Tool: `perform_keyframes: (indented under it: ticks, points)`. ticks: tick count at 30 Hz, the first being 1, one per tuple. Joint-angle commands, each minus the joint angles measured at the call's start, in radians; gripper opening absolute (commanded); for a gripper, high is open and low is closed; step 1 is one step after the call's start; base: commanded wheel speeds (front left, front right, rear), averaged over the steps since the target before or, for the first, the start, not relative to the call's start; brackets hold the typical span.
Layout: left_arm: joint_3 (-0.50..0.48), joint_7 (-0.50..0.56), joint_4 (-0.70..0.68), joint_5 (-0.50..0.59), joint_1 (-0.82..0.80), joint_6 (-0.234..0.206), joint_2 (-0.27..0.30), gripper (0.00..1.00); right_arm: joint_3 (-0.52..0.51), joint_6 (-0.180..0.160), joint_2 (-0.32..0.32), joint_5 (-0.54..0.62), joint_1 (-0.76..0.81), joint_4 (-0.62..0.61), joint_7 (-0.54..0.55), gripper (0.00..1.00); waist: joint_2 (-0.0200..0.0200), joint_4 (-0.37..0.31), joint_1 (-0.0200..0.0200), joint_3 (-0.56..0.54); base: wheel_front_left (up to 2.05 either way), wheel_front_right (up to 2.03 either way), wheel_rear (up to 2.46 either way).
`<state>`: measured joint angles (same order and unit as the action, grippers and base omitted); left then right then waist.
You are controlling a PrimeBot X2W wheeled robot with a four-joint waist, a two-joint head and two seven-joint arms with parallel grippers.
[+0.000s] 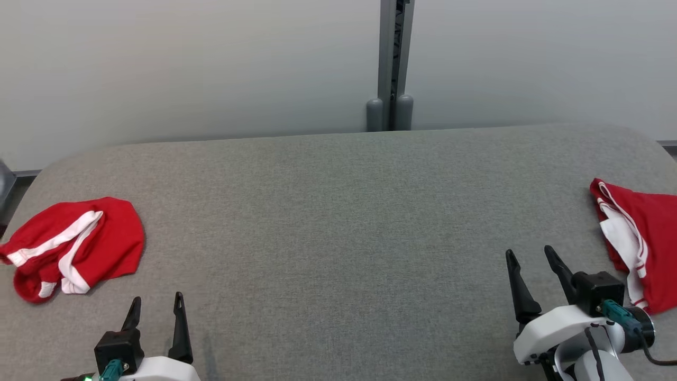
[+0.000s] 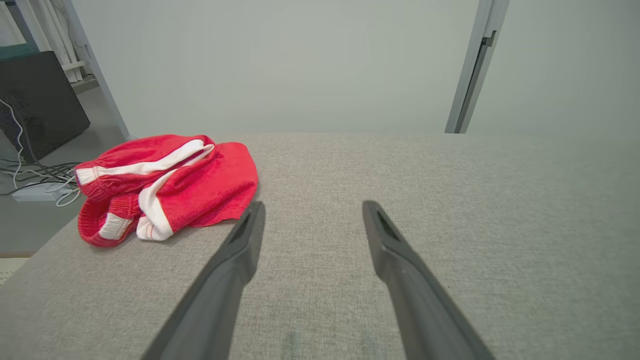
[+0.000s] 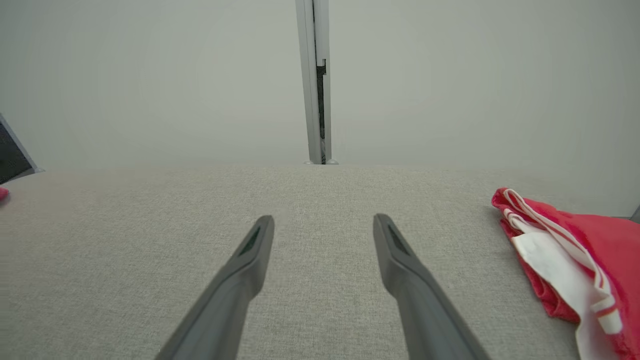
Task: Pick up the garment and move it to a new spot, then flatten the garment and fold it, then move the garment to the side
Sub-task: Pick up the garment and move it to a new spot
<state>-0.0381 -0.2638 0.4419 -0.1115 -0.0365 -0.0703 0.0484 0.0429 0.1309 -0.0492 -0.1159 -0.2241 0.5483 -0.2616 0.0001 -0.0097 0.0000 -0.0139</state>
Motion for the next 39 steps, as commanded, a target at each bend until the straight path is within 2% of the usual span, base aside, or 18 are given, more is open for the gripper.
perform_keyframes:
  ticks: [1, 16, 23, 30, 33, 39]
  points:
    - [-0.001, 0.000, 0.001, 0.004, -0.010, -0.001, 0.005, 1.00, 0.002, 0.000, -0.004, -0.005, 0.009, 0.001, -0.004, 1.00, -0.0001, 0.021, 0.0000, 0.004, 0.00, 0.00, 0.00]
    - [-0.041, -0.001, 0.009, 0.020, 0.008, 0.006, 0.006, 1.00, 0.081, 0.000, -0.004, -0.049, 0.017, -0.007, -0.004, 1.00, -0.0001, 0.314, 0.0000, 0.014, 0.00, 0.00, 0.00]
    - [-0.071, 0.000, 0.006, 0.021, 0.028, 0.006, 0.005, 1.00, 0.127, 0.000, -0.005, -0.065, 0.009, 0.000, -0.004, 1.00, -0.0001, 0.418, 0.0000, 0.017, 0.00, 0.00, 0.00]
    - [-0.097, 0.000, 0.008, 0.015, 0.029, 0.016, 0.005, 1.00, 0.147, 0.000, -0.005, -0.071, -0.003, -0.001, -0.004, 1.00, -0.0001, 0.465, 0.0000, 0.021, 0.00, 0.00, 0.00]
    - [-0.115, -0.001, -0.003, -0.008, 0.025, 0.015, 0.006, 1.00, 0.155, 0.000, -0.005, -0.069, -0.008, 0.000, -0.004, 1.00, -0.0001, 0.458, 0.0000, 0.030, 0.00, 0.00, 0.00]
    - [-0.126, -0.001, 0.019, -0.063, -0.004, 0.039, 0.005, 1.00, 0.158, 0.000, -0.005, -0.058, -0.017, 0.007, -0.004, 1.00, -0.0001, 0.420, 0.0000, 0.055, 0.00, 0.00, 0.00]
